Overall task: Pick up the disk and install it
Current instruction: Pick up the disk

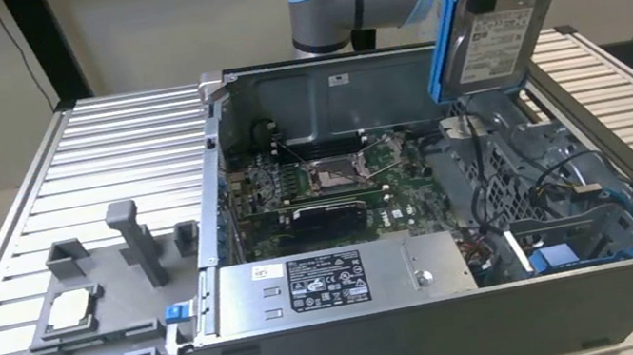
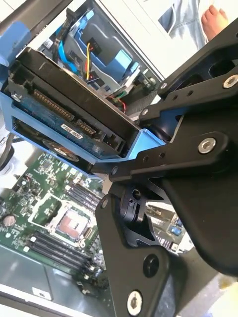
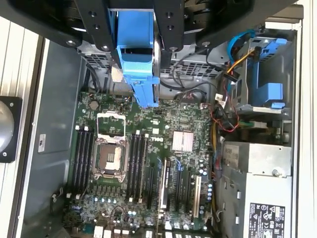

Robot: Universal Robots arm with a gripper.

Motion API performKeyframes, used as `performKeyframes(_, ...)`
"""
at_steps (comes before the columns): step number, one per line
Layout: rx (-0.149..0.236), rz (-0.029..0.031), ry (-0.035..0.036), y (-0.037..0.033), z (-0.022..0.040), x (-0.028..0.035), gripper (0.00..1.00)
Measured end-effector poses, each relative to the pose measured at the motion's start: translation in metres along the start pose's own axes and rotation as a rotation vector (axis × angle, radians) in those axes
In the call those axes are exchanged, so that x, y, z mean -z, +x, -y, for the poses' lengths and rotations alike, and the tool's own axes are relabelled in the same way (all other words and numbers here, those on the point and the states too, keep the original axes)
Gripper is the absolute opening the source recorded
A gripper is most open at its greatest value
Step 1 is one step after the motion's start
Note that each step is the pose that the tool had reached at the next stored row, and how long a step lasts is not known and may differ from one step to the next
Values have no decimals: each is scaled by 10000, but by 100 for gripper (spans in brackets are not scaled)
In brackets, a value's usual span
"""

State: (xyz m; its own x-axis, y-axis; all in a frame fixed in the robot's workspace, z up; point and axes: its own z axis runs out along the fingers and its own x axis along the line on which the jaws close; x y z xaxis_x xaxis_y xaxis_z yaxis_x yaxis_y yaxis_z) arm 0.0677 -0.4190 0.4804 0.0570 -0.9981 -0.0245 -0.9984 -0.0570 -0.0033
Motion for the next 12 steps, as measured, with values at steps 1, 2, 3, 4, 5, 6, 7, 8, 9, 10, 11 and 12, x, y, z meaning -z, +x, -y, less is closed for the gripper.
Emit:
performKeyframes(1, -1, 1, 0, 18, -4, 1, 0)
performKeyframes(2, 0, 1, 0, 34, -8, 1, 0)
performKeyframes(3, 0, 1, 1, 49, -13, 2, 0)
performKeyframes(4, 0, 1, 1, 64, -18, 2, 0)
performKeyframes(5, 1, 2, 1, 78, -22, 2, 0)
performKeyframes(6, 1, 3, 2, 90, -26, 3, 0)
performKeyframes(7, 1, 4, 2, 99, -30, 2, 0)
performKeyframes(8, 0, 7, 2, 109, -33, 5, 0)
performKeyframes(9, -4, 24, 3, 119, -35, 13, 0)
performKeyframes(10, -11, 39, 4, 128, -37, 23, 0)
performKeyframes(11, -15, 49, 4, 138, -38, 30, 0)
performKeyframes(12, -19, 58, 5, 151, -39, 35, 0)
